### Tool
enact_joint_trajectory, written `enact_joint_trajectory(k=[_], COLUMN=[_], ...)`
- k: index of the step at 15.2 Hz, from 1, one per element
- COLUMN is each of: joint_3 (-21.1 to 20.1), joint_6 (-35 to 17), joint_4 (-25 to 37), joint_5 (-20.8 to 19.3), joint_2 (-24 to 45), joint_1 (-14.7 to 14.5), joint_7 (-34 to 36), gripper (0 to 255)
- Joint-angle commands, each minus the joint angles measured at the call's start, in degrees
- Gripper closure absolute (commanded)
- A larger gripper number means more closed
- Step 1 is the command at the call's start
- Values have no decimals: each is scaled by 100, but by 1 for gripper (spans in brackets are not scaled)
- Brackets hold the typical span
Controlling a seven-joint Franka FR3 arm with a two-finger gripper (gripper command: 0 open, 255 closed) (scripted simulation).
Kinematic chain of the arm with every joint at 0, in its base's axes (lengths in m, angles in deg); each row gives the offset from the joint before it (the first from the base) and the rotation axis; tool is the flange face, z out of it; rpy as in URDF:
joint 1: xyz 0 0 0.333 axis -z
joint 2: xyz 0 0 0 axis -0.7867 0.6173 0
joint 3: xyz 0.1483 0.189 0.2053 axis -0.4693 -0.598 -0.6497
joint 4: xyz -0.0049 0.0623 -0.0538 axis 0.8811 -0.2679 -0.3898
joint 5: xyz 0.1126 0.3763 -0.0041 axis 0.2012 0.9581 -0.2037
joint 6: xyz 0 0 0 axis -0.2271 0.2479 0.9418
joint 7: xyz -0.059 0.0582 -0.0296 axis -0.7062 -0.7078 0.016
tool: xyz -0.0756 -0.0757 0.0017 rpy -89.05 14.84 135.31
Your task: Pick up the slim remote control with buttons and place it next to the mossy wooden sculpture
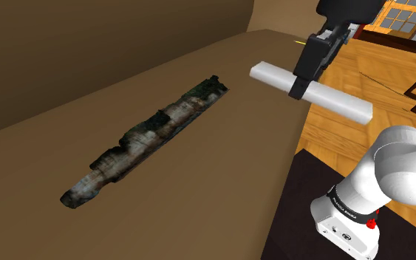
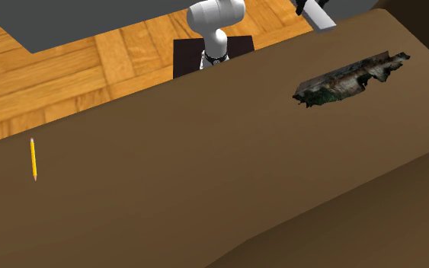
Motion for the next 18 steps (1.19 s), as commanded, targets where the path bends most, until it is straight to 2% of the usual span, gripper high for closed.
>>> enact_joint_trajectory(k=[1, 15, 18], joint_3=[-122, -294, -306], joint_6=[-62, -1024, -1075], joint_4=[-35, -1320, -1382], joint_5=[74, 277, 289], joint_2=[3, -327, -338], joint_1=[-24, -143, -149], joint_7=[126, 36, 32], gripper=[255, 255, 255])
